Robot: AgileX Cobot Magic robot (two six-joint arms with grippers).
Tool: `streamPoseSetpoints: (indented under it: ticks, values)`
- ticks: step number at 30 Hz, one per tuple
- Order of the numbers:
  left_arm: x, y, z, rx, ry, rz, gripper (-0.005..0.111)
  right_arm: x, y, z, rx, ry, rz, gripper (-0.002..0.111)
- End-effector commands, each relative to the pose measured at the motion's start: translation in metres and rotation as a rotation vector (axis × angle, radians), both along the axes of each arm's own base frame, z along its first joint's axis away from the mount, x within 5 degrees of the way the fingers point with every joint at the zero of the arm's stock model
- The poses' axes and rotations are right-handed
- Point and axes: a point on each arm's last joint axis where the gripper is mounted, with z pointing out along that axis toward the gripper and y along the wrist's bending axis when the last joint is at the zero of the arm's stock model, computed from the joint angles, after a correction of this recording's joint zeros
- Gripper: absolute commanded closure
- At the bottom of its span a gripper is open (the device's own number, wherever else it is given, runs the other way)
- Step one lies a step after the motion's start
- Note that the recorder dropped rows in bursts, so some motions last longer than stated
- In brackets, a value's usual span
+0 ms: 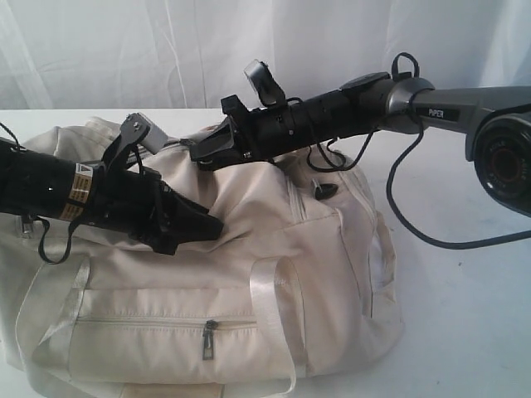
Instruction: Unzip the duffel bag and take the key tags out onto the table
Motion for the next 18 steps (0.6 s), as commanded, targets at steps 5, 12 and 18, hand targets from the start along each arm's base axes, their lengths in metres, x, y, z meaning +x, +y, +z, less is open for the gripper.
streamPoseSetpoints:
  ticks: [5,12,18]
  values:
    - [-0.004,-0.001,-0.002,0.007,0.009,-0.016,0.067,0.01,-0.013,-0.001,0.007,-0.005,-0.043,0.102]
    - [-0.004,-0.001,-0.002,0.007,0.009,-0.016,0.067,0.017,-0.017,-0.002,-0.006,-0.021,-0.093,0.108]
    - [-0.004,-0.001,-0.002,0.007,0.009,-0.016,0.067,0.032,-0.046,0.007,0.005,-0.032,-0.148,0.108]
